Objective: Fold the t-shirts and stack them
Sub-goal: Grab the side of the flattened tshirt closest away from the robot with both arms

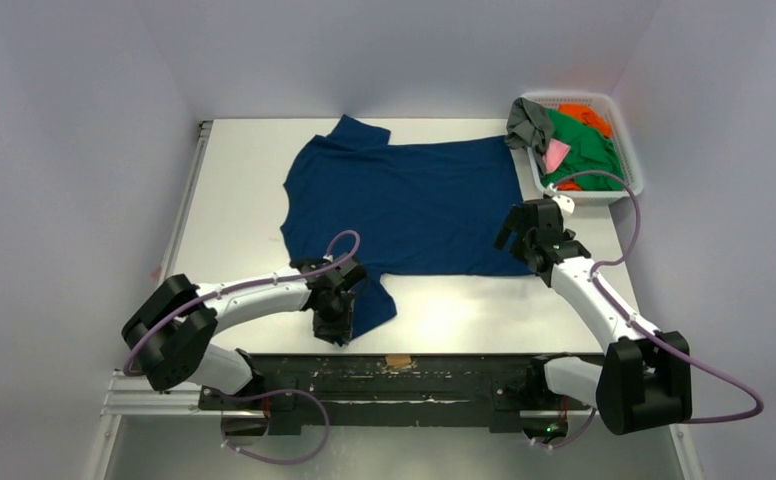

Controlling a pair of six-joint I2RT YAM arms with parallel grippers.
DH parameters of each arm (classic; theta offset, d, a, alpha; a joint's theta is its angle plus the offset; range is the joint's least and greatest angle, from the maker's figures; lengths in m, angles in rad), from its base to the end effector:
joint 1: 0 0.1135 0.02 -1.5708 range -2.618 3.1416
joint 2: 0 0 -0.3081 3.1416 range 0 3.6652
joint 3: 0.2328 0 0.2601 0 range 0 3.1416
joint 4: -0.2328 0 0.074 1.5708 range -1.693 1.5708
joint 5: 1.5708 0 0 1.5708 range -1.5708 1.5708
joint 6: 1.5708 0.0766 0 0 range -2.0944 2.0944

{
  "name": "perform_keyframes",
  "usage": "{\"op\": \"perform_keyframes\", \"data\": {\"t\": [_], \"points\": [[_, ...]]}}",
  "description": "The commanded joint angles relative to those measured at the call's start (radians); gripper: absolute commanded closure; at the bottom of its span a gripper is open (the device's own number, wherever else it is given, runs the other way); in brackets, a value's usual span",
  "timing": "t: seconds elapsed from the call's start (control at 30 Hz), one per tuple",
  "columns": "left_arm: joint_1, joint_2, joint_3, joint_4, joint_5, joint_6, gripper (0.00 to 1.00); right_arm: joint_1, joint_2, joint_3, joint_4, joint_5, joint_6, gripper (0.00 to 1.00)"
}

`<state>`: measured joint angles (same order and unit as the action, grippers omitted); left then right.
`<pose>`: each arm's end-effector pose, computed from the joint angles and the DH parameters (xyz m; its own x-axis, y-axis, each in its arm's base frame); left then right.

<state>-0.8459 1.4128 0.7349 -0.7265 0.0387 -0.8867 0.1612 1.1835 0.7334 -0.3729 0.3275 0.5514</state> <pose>0.1511 -0.1750 0.1573 -0.9962 -0.0432 -0.0751 -0.0313 0.9878 -0.1525 0.2579 0.0170 0.2353 -0.5829 0.4078 -0.7028 0.4336 0.8876 0.1554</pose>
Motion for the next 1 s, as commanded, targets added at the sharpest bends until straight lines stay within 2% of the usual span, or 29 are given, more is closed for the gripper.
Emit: {"op": "perform_keyframes", "data": {"t": [0.0,0.03,0.07,0.1,0.2,0.3,0.6,0.83,0.97], "points": [[-0.01,0.086,0.037,0.016,-0.069,-0.03,0.76,-0.007,-0.036,-0.022,0.022,0.053,0.045,0.06],[-0.01,0.1,0.046,0.016,-0.071,-0.031,0.84,-0.009,-0.038,-0.024,0.006,0.064,0.056,0.06],[-0.01,0.111,0.052,0.015,-0.073,-0.032,0.99,-0.014,-0.04,-0.027,-0.011,0.078,0.067,0.06],[-0.01,0.114,0.053,0.013,-0.075,-0.036,1.0,-0.021,-0.044,-0.033,-0.025,0.085,0.079,0.05],[-0.01,0.098,0.039,0.018,-0.067,-0.026,1.0,-0.059,-0.051,-0.065,-0.046,0.064,0.123,0.01],[-0.01,0.073,0.026,0.012,-0.06,-0.016,1.0,-0.112,-0.045,-0.102,-0.036,0.013,0.155,0.03],[-0.011,0.037,0.02,-0.021,-0.043,-0.003,1.0,-0.19,0.077,-0.168,0.115,-0.067,0.206,0.22],[-0.01,0.033,0.022,-0.037,-0.043,-0.001,1.0,-0.19,0.151,-0.18,0.166,-0.084,0.246,0.3],[-0.01,0.027,0.026,-0.055,-0.021,-0.005,1.0,-0.19,0.169,-0.184,0.178,-0.094,0.25,0.56]]}}
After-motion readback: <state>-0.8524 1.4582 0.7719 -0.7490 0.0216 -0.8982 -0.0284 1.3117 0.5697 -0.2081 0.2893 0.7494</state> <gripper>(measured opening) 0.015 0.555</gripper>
